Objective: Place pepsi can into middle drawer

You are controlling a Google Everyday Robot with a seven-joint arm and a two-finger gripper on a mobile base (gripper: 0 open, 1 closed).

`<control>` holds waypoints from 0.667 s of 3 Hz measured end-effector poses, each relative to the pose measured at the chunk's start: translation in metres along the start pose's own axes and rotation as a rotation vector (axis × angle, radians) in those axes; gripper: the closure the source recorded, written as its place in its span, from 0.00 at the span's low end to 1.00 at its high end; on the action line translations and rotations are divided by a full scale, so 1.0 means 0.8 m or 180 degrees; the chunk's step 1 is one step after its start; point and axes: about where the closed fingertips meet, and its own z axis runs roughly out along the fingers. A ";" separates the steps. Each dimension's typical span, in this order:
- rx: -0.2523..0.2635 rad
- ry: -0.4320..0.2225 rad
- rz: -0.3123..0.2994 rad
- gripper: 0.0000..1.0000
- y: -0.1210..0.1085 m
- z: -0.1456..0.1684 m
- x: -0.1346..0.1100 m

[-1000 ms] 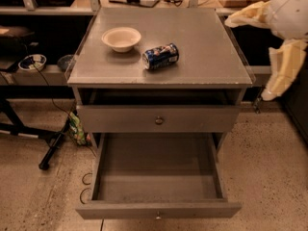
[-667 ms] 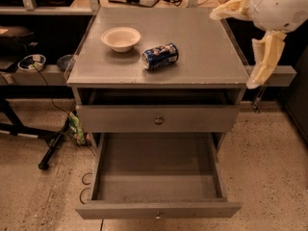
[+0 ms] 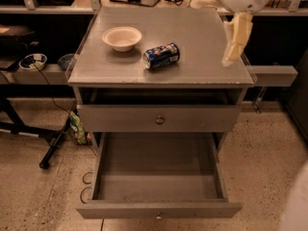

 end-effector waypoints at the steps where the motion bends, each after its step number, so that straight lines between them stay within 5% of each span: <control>1: 0.0203 0.0122 0.0020 0.00 -0.057 0.019 0.000; 2: 0.0203 0.0122 0.0020 0.00 -0.057 0.019 0.000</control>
Offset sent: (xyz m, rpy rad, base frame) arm 0.0311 0.0113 -0.0002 -0.0264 -0.0255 -0.0308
